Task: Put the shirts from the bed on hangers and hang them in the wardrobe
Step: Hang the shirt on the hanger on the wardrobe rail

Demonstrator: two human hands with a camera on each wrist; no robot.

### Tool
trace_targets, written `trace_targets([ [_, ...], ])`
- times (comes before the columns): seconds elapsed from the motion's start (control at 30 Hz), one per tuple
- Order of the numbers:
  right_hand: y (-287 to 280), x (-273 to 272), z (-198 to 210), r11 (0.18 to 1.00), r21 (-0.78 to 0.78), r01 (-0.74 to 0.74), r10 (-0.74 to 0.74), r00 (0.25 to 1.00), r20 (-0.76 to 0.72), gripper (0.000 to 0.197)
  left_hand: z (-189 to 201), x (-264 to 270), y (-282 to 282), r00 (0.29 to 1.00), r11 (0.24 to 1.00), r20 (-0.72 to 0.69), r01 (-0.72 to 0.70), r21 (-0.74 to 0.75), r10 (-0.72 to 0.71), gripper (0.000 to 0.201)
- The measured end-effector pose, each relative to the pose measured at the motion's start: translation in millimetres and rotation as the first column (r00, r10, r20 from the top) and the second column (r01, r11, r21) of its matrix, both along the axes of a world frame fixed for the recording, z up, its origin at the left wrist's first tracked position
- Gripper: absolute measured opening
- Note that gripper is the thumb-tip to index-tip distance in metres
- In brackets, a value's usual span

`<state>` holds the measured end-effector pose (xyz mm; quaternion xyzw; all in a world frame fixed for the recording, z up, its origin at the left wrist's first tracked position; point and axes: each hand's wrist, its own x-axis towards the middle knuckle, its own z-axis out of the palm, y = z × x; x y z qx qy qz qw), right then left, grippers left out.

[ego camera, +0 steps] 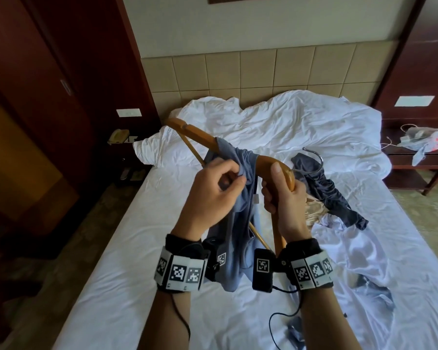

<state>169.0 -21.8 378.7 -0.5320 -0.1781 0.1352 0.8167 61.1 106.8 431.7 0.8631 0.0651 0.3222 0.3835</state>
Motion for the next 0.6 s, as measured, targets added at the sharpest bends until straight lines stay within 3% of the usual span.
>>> trace_targets([
  [0.07, -2.0, 1.4, 0.0, 1.0, 0.012, -0.015, 0.015, 1.0, 0.004, 0.062, -1.5, -0.2, 7.5, 0.991, 0.99, 0.062, -0.116, -0.077, 0.121, 0.01],
  [0.17, -4.7, 1.8, 2.1, 0.998, 0.029, -0.059, 0.058, 0.998, 0.026, 0.079, -4.2, 0.3, 16.4, 0.947, 0.904, 0.063, -0.281, -0.323, 0.316, 0.023],
  [0.27, -5.1, 1.8, 2.2, 0.995, 0.037, -0.094, 0.092, 0.995, 0.035, 0.064, -13.8, 2.6, 26.4, 0.88, 0.813, 0.058, -0.407, -0.417, 0.47, 0.024],
  [0.33, -3.2, 1.4, 1.4, 0.993, 0.043, -0.11, 0.108, 0.993, 0.042, 0.066, -17.0, 2.4, 31.0, 0.828, 0.785, 0.12, -0.458, -0.417, 0.547, 0.031],
  [0.4, 1.0, 1.9, 0.8, 0.991, 0.065, -0.114, 0.111, 0.993, 0.036, 0.069, -16.0, 3.0, 32.7, 0.84, 0.773, 0.125, -0.414, -0.481, 0.527, 0.037],
  [0.53, 8.1, 4.4, -0.4, 0.984, 0.113, -0.141, 0.14, 0.99, 0.018, 0.065, -17.4, 9.6, 31.2, 0.946, 0.687, 0.064, -0.182, -0.704, 0.317, 0.025],
  [0.6, 10.5, 5.2, -1.4, 0.981, 0.132, -0.146, 0.146, 0.989, 0.008, 0.066, -25.9, 13.1, 30.7, 0.968, 0.671, -0.032, -0.196, -0.715, 0.248, 0.02],
])
